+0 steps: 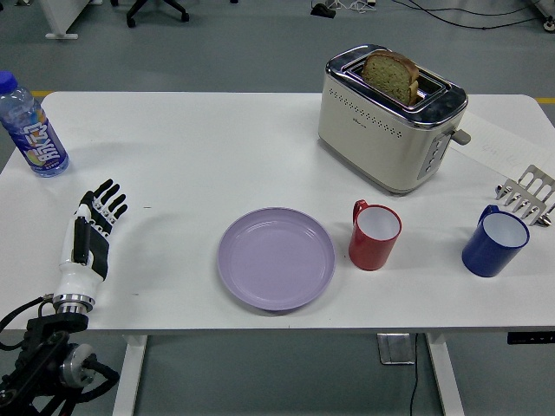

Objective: Push plate across desktop

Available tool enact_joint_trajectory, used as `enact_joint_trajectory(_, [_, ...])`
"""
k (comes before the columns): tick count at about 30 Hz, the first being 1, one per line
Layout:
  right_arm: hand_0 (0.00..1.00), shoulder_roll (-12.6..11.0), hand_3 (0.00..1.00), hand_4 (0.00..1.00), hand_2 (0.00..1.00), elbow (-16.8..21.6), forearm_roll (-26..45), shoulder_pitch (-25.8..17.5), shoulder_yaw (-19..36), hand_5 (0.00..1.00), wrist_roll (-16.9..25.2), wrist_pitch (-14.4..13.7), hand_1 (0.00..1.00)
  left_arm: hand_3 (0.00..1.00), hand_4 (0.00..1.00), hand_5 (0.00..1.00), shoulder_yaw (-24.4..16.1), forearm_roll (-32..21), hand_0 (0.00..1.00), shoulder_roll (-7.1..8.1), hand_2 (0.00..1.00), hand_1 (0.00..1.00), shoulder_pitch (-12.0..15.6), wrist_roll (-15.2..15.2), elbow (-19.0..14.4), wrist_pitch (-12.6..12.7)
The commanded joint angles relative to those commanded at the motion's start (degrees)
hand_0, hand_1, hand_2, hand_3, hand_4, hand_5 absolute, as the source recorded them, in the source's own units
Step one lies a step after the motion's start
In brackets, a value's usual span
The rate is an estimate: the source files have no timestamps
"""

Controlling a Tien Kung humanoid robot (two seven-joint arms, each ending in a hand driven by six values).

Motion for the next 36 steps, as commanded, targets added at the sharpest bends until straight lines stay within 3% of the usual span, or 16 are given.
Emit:
enact_joint_trajectory(9, [0.604, 0.12, 0.612, 0.142, 0.650, 0.00, 0.10, -0.29, 0.20, 0.351, -0.16, -0.13, 0.547, 0.792, 0.479, 0.998, -4.05, 0.97, 0.803, 2.23, 0.821, 0.815, 2.16, 1.28, -0.87, -1.70])
enact_joint_trajectory(16, [0.603, 0.16, 0.613, 0.141, 0.650, 0.00, -0.13, -0.49, 0.32, 0.352, -0.25, -0.12, 0.547, 0.793, 0.477, 0.998, -7.58, 1.71, 0.801, 2.32, 0.820, 0.816, 3.13, 1.77, -1.37, -2.68])
enact_joint_trajectory(36, [0.602, 0.12, 0.613, 0.139, 0.651, 0.00, 0.08, -0.28, 0.12, 0.354, -0.08, -0.09, 0.546, 0.798, 0.477, 0.998, -11.20, 2.46, 0.798, 2.30, 0.827, 0.816, 3.91, 1.77, 0.17, -3.25])
